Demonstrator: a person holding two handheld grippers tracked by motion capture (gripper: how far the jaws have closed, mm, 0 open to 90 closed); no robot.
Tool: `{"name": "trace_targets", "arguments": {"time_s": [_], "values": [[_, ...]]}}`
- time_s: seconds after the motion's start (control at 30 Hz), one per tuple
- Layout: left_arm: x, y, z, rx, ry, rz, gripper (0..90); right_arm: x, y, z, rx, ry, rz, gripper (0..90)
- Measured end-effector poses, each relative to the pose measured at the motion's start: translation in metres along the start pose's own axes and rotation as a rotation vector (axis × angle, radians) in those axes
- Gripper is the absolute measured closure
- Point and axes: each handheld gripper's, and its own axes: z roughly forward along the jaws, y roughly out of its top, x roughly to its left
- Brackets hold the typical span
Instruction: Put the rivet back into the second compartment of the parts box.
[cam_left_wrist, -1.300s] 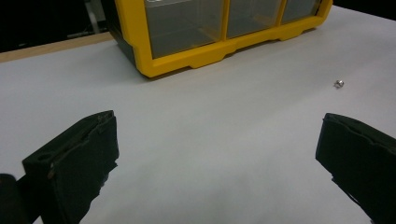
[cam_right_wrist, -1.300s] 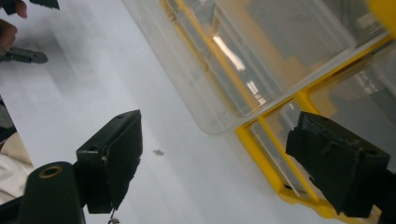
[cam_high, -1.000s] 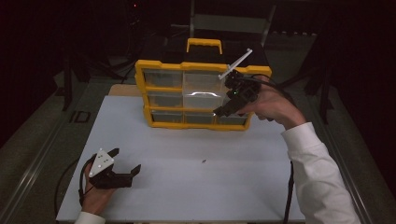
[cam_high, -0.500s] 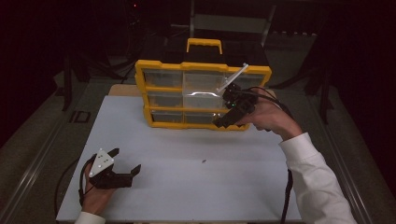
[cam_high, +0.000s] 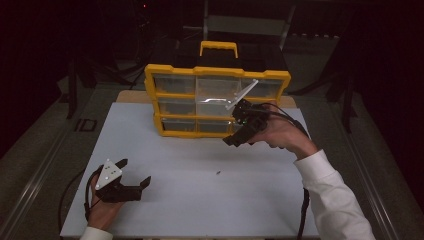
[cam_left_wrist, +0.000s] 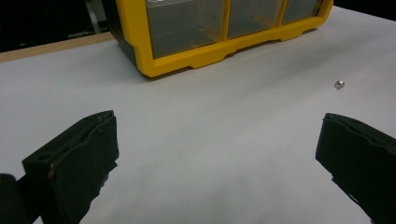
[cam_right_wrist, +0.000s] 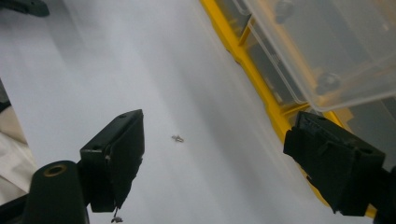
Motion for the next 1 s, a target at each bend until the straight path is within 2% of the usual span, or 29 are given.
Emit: {"name": "trace_targets", "arguments": {"time_s": [0.23,0.5,0.6,1.0], "values": [[0.000,0.000,0.000,-0.001,0.000,0.001,0.2,0.009,-0.002,0.009,0.003,0.004,-0.016,19.1],[0.000,0.000,0.000,-0.004,0.002,-0.001,0.2,0.017,-0.003,0.016,0.025,-0.033,-0.021,19.7],[0.000,0.000,-0.001,-0.005,0.002,-0.001,0.2,0.023,-0.005,0.022,0.034,-0.042,-0.038,19.8],[0.000,0.000,-0.001,-0.004,0.002,-0.001,0.2,0.028,-0.015,0.045,0.054,-0.047,-0.014,19.7]]}}
